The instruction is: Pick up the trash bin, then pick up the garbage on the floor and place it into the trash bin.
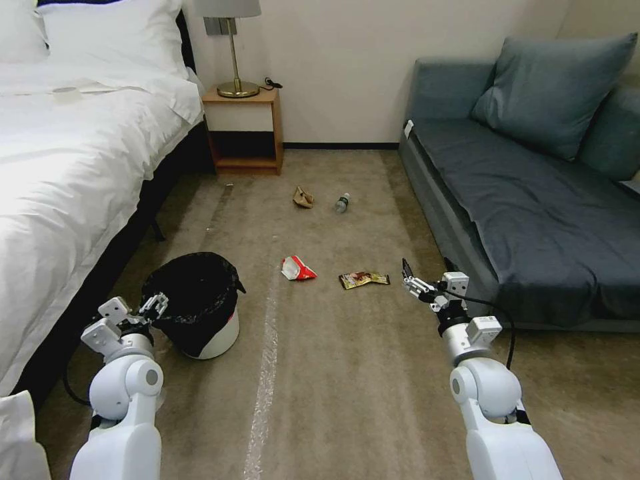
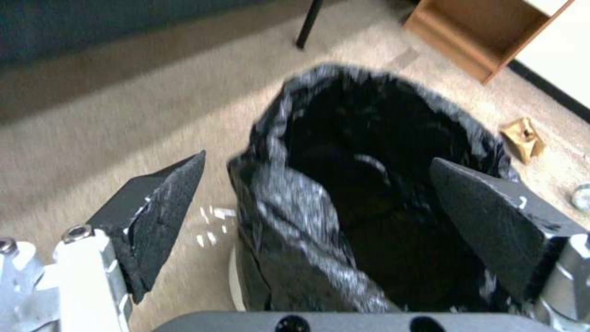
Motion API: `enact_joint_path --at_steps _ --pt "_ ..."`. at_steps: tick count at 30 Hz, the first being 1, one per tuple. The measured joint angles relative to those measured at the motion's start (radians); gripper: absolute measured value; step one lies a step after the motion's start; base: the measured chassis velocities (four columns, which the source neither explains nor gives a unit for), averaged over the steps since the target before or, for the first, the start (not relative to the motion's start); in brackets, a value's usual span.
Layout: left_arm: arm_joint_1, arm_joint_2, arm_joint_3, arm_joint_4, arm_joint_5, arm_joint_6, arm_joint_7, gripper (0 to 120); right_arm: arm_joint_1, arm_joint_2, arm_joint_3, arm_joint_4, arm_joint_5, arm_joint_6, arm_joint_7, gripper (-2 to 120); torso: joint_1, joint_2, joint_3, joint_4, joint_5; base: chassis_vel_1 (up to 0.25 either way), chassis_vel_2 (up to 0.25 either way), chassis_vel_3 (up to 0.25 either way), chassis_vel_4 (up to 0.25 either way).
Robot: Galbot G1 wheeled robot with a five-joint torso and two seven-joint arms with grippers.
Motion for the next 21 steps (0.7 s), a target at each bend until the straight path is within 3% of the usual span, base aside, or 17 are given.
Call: enact_joint_path --at_steps 4,11,21 --pt "-0.022 0.000 -0.004 0.011 -0.075 0.052 -0.055 100 -0.011 0.001 0.000 0.002 -0.004 0.008 -0.001 100 0.000 0.000 0.000 0.0000 0.0000 0.000 0.000 0.000 0.000" --pt "-0.060 0.017 -0.008 0.044 -0.113 0.110 -0.127 100 -0.024 0.000 0.004 0.014 -0.005 0.012 -0.001 100 0.000 0.000 0.000 0.0000 0.0000 0.000 0.000 0.000 0.000" --pt "-0.119 0.023 -0.021 0.125 -0.194 0.117 -0.201 100 -0.043 0.000 0.007 0.021 -0.008 0.021 -0.002 100 0.000 0.000 0.000 0.0000 0.0000 0.000 0.000 0.000 0.000"
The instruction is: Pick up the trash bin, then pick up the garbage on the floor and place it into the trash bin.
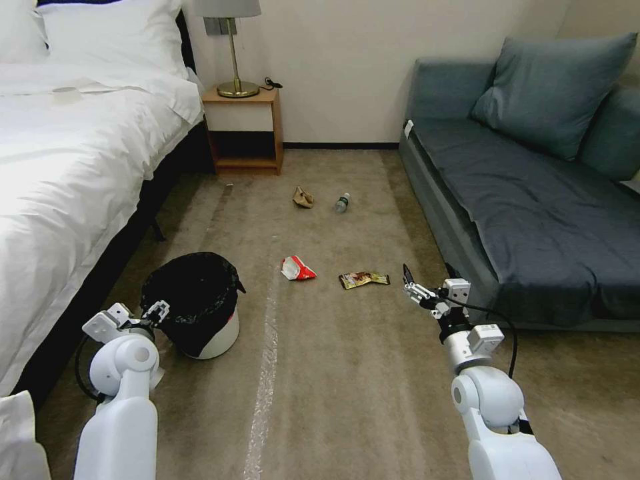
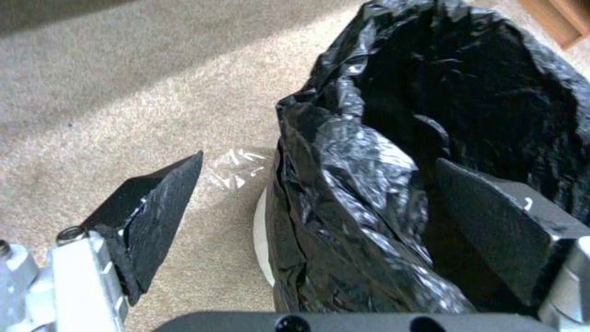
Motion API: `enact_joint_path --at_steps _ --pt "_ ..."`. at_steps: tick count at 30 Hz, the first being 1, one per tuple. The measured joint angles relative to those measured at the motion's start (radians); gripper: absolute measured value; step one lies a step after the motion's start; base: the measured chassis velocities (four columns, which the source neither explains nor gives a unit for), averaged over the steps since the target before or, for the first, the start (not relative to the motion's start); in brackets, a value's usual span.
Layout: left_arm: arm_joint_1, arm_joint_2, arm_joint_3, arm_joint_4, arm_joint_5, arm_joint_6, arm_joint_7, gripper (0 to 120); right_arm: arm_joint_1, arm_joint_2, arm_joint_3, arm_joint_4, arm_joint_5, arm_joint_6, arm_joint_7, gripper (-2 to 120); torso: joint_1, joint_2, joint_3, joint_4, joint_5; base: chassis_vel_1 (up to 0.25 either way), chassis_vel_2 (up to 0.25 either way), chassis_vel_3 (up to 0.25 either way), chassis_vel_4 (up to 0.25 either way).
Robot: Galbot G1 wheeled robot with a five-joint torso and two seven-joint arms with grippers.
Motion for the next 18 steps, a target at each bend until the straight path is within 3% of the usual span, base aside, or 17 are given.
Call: enact_joint_path --at_steps 18 --pt "-0.100 0.013 0.003 0.120 -0.074 -0.038 0.021 99 -0.022 0.004 -0.002 -0.001 -0.014 0.019 -0.005 100 0.000 0.000 0.000 -0.0001 0.0000 0.000 0.000 0.000 0.000"
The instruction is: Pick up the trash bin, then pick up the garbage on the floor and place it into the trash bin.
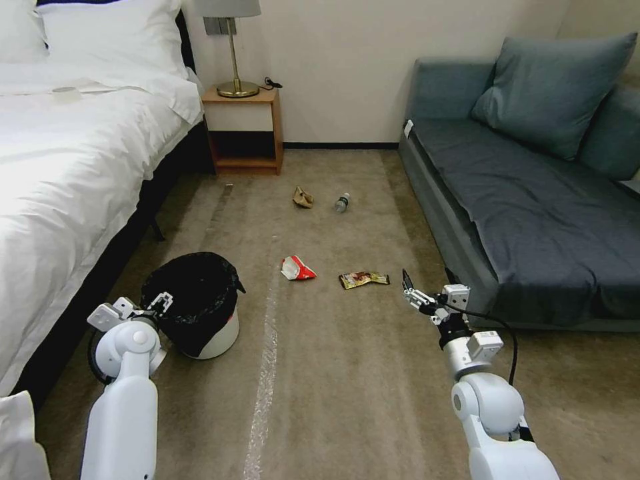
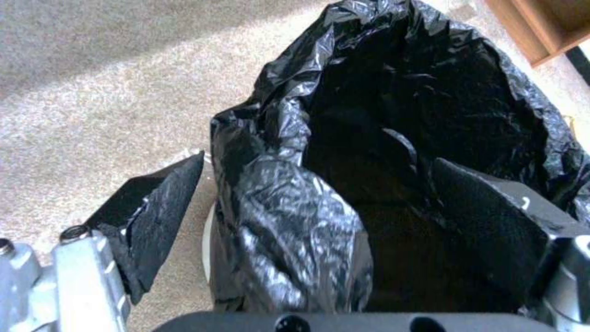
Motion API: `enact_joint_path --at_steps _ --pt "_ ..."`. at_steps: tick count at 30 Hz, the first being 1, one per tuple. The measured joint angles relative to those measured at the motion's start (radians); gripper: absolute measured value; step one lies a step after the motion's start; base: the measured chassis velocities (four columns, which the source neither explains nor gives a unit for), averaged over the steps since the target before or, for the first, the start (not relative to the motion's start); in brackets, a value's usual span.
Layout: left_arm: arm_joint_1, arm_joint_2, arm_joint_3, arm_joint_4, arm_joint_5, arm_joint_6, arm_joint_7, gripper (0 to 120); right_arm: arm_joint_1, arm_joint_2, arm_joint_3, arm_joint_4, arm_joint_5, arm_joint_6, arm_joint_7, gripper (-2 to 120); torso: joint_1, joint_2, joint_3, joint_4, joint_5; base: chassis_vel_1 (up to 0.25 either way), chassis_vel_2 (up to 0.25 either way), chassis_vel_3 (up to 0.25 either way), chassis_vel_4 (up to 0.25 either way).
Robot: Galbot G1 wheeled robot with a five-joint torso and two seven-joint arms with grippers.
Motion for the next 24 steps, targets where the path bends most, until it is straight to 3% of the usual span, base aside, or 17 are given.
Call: enact_joint_path --at_steps 18,24 --pt "-0.032 0.008 -0.017 0.080 0.025 -0.003 0.029 90 -0.007 0.000 0.001 -0.002 -0.001 0.007 -0.001 100 0.000 0.000 0.000 0.0000 0.0000 0.000 0.000 0.000 0.000" --pt "-0.047 0.014 -0.026 0.137 0.031 -0.011 0.063 87 -0.019 0.000 -0.001 0.001 -0.002 0.013 -0.002 100 0.000 0.000 0.000 0.0000 0.0001 0.000 0.000 0.000 0.000"
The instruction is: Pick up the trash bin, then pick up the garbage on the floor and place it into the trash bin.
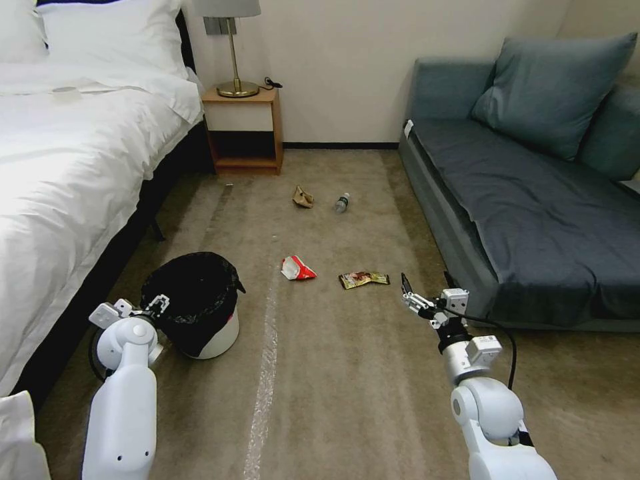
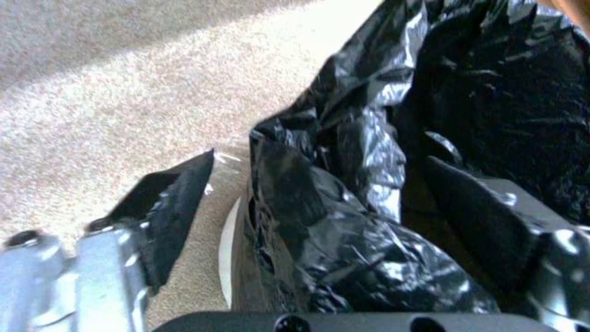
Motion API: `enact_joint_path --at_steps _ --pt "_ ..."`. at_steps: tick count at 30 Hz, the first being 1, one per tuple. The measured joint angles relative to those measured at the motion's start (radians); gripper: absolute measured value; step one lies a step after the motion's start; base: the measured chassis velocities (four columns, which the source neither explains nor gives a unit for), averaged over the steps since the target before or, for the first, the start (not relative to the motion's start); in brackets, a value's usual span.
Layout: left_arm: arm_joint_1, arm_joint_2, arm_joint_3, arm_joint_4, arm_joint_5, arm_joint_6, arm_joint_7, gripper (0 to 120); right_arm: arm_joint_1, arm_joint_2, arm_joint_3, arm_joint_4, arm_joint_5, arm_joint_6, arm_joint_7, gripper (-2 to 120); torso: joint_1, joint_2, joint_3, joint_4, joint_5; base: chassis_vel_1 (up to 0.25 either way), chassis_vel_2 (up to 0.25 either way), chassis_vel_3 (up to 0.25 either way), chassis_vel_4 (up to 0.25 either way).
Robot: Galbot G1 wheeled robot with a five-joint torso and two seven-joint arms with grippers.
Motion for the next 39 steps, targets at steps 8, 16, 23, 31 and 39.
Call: enact_joint_path --at_steps 8,16,23,31,39 --pt "-0.010 0.002 0.006 0.014 -0.002 0.002 0.044 59 -0.007 0.000 0.000 0.001 -0.005 0.007 -0.006 100 0.000 0.000 0.000 0.0001 0.0000 0.000 0.000 0.000 0.000" --pt "-0.011 -0.001 0.006 0.025 0.000 0.002 0.050 32 -0.005 0.000 -0.001 -0.002 -0.005 0.009 -0.009 100 0.000 0.000 0.000 0.0002 0.0003 0.000 0.000 0.000 0.000" --pt "-0.007 -0.003 0.006 0.028 0.002 0.001 0.053 8 0.001 0.003 -0.005 -0.012 -0.005 0.010 -0.009 100 0.000 0.000 0.000 0.0003 0.0003 0.000 0.000 0.000 0.000" --pt "0.003 -0.008 0.008 0.030 0.002 0.006 0.056 3 0.007 0.007 -0.009 -0.022 -0.006 0.011 -0.009 100 0.000 0.000 0.000 -0.0001 -0.0003 0.000 0.000 0.000 0.000" --pt "0.040 -0.008 0.012 -0.059 -0.011 0.033 0.029 3 0.010 0.010 -0.009 -0.033 -0.011 0.014 -0.009 100 0.000 0.000 0.000 -0.0002 -0.0001 0.000 0.000 0.000 0.000"
